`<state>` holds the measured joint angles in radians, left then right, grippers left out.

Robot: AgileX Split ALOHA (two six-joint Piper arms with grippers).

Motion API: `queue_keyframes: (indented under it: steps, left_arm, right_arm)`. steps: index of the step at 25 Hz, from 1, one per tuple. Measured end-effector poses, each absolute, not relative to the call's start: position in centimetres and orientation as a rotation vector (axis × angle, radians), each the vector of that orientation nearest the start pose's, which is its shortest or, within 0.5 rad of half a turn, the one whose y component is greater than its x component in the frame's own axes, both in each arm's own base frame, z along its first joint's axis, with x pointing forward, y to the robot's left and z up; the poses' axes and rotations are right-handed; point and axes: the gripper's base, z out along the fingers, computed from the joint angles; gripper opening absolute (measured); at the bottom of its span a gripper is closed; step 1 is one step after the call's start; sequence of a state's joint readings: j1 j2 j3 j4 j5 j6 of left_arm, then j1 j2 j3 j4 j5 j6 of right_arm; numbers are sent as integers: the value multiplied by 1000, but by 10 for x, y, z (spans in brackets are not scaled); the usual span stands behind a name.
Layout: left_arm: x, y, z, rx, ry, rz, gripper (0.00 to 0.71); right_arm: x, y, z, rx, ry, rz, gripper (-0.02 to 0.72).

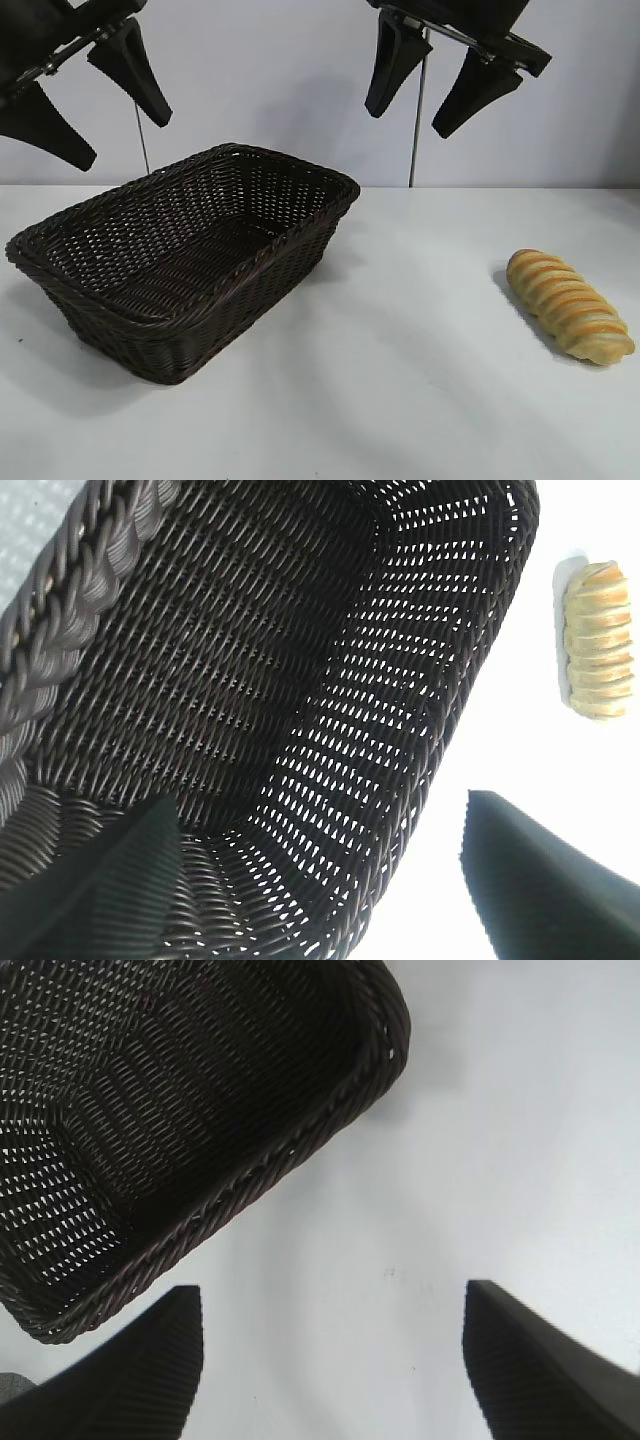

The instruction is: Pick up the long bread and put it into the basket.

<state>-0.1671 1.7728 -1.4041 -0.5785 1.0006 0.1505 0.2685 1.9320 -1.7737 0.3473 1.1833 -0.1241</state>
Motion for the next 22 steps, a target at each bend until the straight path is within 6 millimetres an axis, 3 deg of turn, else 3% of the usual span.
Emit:
queue_keyframes:
  steps: [7, 13, 18, 22]
  left_arm:
    - [356, -100, 274, 75, 2765, -716, 564]
    - [334, -96, 291, 64, 2733, -709, 564]
    - [298, -88, 275, 3, 2761, -691, 564]
    - [282, -82, 263, -158, 2780, -661, 564]
  right_arm:
    - [394, 138, 296, -436, 2774, 516, 527]
    - [394, 138, 296, -436, 2774, 516, 527]
    - [394, 138, 296, -436, 2774, 516, 527]
    - [394, 138, 296, -436, 2774, 516, 527]
